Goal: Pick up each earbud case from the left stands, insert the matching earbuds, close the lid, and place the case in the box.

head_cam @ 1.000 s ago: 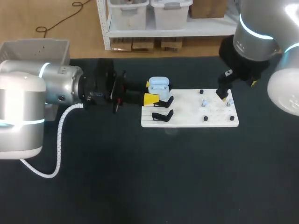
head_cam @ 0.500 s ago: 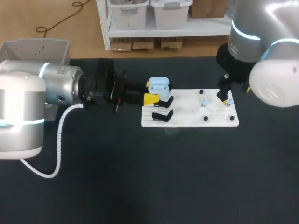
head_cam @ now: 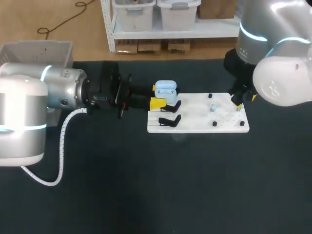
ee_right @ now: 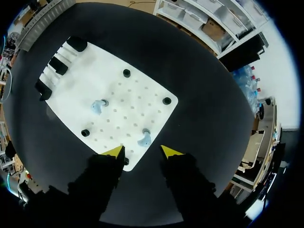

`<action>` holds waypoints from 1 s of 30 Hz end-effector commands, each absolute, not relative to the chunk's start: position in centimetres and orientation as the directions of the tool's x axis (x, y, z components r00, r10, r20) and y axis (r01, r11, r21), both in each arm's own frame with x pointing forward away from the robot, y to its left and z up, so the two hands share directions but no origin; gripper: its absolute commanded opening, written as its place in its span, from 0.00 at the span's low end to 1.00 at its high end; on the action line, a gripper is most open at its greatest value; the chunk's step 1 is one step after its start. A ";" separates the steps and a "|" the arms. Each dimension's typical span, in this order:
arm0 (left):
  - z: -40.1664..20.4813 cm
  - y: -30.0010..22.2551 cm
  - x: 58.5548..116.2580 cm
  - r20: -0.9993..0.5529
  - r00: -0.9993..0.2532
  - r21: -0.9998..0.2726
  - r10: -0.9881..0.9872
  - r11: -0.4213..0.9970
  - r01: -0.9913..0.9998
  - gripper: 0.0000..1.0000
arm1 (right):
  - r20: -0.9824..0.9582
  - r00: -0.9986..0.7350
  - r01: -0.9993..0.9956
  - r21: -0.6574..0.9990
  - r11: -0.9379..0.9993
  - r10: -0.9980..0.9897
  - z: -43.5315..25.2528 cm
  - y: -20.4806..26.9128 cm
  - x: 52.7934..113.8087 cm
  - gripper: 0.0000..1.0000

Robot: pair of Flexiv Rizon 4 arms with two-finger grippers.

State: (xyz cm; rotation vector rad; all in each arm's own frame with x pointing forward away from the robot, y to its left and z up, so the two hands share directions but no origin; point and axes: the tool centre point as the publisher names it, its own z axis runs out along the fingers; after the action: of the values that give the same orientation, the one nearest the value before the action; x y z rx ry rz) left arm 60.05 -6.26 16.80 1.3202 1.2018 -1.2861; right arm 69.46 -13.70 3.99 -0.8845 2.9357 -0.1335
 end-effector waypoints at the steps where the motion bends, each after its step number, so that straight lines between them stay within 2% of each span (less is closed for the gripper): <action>1: 16.8 -6.2 60.0 -0.999 -0.016 -0.021 0.048 -0.115 0.993 0.00 | -0.039 -0.823 -0.560 -0.109 0.821 -0.567 3.5 -13.9 69.2 0.46; 17: 16.8 -6.2 60.0 -0.999 -0.016 -0.021 0.048 -0.115 0.993 0.00 | -0.014 -0.775 -0.625 -0.131 0.770 -0.632 2.7 -14.0 69.3 0.47; 30: 16.8 -6.2 60.0 -0.999 -0.016 -0.021 0.048 -0.115 0.993 0.00 | -0.001 -0.758 -0.643 -0.163 0.748 -0.652 2.0 -14.3 69.8 0.41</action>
State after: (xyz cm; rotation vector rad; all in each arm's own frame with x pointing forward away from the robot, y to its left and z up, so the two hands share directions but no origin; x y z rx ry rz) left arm 60.05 -6.26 16.80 1.3202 1.2018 -1.2862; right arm 69.83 -14.34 2.13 -1.0720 2.8852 -0.2317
